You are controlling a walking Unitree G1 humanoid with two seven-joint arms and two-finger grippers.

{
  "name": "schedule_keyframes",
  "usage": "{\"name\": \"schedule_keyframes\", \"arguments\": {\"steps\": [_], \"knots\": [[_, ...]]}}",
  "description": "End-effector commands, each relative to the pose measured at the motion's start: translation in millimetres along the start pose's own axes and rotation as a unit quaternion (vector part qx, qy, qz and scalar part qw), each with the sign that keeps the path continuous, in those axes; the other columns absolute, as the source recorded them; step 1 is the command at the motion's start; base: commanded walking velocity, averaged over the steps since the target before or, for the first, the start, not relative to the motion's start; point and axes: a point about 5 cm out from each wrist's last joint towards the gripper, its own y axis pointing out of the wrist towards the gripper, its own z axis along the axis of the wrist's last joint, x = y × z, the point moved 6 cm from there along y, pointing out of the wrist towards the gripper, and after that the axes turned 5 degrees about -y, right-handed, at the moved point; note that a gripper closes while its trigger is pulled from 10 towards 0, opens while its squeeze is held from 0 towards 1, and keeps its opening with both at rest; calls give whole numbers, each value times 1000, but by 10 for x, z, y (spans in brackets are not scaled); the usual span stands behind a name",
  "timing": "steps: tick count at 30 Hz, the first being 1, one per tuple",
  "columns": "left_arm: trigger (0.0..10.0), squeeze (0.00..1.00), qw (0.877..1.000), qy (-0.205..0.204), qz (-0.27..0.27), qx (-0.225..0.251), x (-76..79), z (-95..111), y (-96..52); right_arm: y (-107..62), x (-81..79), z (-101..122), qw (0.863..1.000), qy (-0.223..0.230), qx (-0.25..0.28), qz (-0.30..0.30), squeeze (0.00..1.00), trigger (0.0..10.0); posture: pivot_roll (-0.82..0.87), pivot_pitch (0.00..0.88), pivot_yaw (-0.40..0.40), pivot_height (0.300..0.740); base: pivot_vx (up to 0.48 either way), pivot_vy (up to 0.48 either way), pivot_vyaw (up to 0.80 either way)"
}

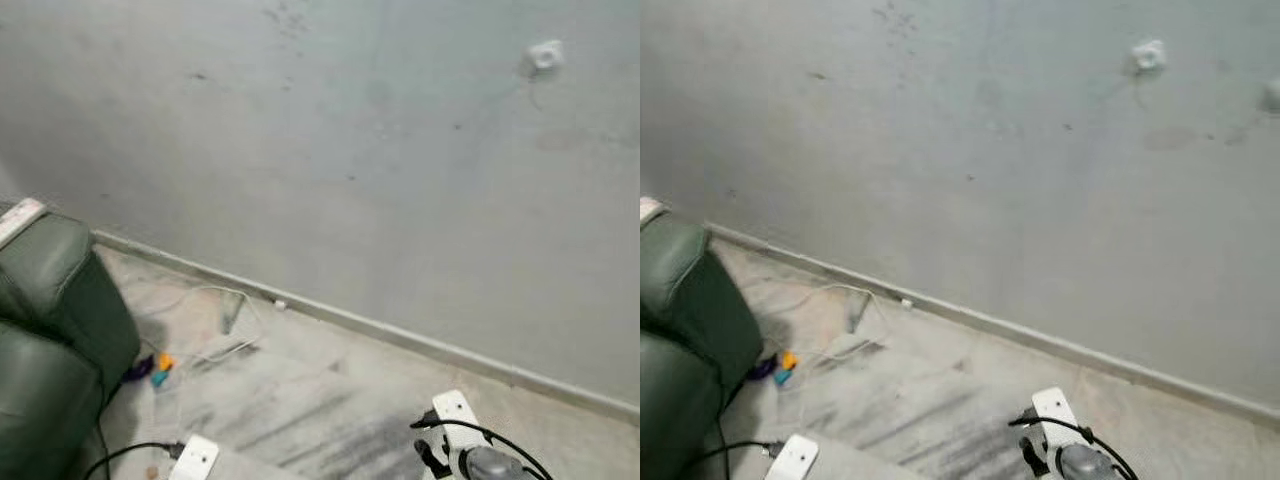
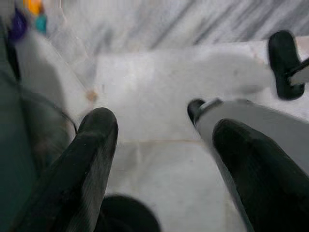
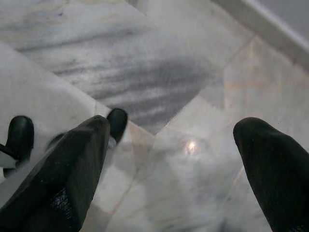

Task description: Hang keys on a hook

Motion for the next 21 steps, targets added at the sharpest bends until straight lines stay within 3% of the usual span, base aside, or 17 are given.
{"name": "schedule_keyframes", "arguments": {"steps": [1, 21], "knots": [[10000, 0, 1000, 3, -1, -5, 23, -50, -3, 4, 10, 41, 1000, -6, 4, -2, 0, 10000, 64, 67, 11, 740, 0, 0, -788], [10000, 0, 1000, 3, -4, -2, 44, -2, 7, 10, -28, 49, 1000, -15, 3, 3, 0, 10000, 59, 70, 10, 740, 0, 0, -790]]}}
